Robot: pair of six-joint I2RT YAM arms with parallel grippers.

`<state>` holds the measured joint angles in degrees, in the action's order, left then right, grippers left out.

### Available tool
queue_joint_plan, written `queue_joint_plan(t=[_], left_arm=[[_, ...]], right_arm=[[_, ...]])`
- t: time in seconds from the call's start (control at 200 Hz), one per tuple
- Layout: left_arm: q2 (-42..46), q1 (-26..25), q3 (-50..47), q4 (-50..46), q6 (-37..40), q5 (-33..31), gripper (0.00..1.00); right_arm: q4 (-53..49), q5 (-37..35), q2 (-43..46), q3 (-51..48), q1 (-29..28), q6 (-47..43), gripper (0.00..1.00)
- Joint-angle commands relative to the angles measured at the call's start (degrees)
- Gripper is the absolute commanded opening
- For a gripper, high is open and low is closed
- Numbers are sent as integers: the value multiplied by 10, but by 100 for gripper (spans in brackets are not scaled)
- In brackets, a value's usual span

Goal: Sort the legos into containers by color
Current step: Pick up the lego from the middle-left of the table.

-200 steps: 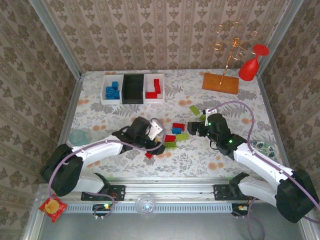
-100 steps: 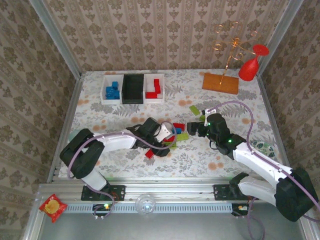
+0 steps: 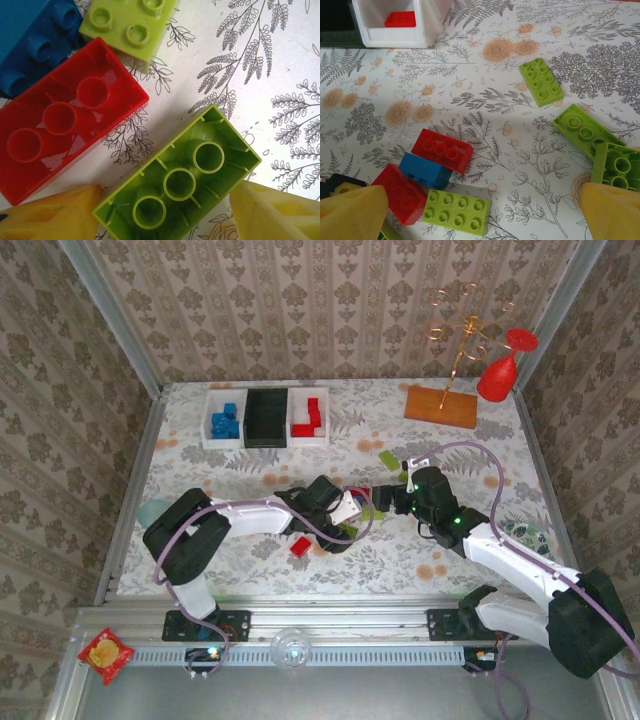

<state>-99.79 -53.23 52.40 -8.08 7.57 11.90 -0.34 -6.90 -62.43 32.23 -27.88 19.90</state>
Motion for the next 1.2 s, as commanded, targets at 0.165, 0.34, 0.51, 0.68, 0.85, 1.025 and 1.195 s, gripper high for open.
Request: queue_joint_plan(t=[0.165,0.34,0.51,0.68,0.85,1.025,1.195], left_arm=[[-54,-10,35,10,26,-64,74],[-57,0,29,39,11,-48,68],[-62,8,24,46,4,-29,57],[-63,13,20,40,-6,-33,46],[-38,17,-4,30,-17,-37,36],[41,31,-59,41,-29,-11,34],[141,96,-86,63,-67,14,32]], right_arm=[[0,-3,4,-6,5,7,100],[8,-30,48,-29,11,12,100],[19,-49,93,-51,18,15,100],[20,-48,93,-53,21,17,100],[22,-43,83,-50,22,18,100],[27,-39,77,-50,23,19,100],[27,-35,73,-49,23,22,100]])
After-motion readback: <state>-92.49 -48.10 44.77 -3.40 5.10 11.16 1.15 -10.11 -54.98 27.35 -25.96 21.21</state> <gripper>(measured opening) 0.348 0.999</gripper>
